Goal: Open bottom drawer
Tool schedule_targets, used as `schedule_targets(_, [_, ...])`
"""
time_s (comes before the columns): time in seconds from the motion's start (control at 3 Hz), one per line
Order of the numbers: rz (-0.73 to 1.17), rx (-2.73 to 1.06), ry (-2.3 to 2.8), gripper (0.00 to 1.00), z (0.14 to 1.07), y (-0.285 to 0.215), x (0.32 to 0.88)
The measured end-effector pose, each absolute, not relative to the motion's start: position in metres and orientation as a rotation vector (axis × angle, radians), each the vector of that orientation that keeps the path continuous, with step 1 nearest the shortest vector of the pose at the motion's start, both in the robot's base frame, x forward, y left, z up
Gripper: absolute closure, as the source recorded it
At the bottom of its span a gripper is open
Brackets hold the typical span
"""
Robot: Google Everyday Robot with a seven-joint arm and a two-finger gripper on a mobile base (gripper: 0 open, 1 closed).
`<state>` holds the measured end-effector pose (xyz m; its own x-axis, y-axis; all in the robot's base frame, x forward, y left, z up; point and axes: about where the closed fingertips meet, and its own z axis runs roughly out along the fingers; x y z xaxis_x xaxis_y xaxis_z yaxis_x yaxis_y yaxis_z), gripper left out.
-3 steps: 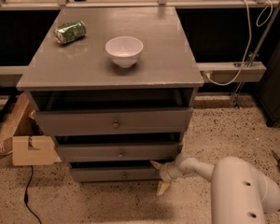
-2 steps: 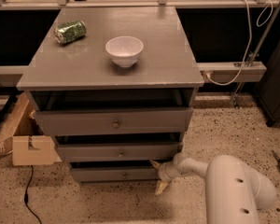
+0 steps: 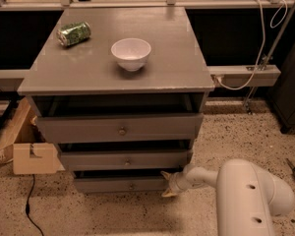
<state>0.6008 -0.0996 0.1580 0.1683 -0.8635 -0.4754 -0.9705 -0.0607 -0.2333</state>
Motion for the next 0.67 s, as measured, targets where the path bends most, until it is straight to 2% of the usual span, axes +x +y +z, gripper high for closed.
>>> schedule_targets(0.67, [0.299,-1.954,1.776,0.89,0.1643,-0.111,0.5877])
